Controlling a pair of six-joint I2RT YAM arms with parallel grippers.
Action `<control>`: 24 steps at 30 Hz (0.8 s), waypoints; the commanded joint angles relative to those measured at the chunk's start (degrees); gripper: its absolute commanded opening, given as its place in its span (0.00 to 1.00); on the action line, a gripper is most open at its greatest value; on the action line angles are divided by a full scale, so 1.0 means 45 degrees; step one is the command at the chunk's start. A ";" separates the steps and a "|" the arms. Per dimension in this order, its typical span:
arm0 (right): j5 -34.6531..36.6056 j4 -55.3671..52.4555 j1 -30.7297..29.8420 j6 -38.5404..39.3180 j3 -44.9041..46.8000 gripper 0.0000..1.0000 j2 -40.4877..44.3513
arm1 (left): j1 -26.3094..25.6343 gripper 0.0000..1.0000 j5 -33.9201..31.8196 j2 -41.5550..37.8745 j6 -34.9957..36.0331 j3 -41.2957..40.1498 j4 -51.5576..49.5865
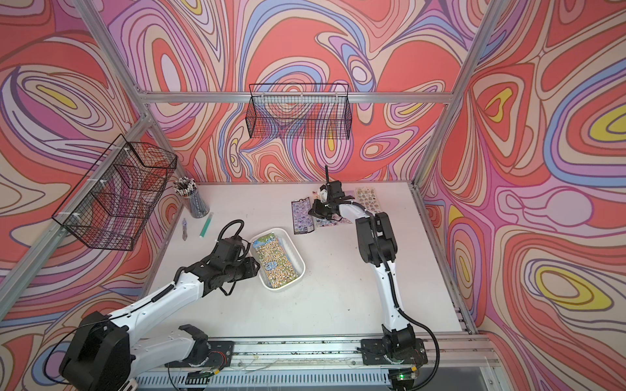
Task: Take the stickers out of the storage box
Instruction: Place the sticker at the center of the board.
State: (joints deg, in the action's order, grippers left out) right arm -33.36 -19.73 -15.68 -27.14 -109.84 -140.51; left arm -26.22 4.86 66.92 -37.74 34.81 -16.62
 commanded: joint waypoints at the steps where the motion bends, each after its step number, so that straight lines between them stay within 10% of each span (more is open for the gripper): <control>1: 0.0278 0.0165 0.0115 -0.0045 -0.0312 0.02 -0.0183 | -0.0038 0.44 -0.0145 0.0132 0.0153 0.0363 -0.0300; 13: 0.0640 -0.0267 0.0155 0.0447 -0.0589 0.51 0.0939 | -0.0038 0.45 -0.0275 -0.0073 0.0142 0.0401 -0.0603; 24: 0.1858 -0.0392 0.0174 0.1133 0.1827 0.57 0.4225 | -0.0036 0.45 -0.0292 -0.0006 0.0089 0.0283 -0.0558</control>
State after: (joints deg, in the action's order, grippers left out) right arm -27.75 -21.32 -15.29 -23.79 -104.29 -126.04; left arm -26.22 4.43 67.20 -37.69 35.05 -17.78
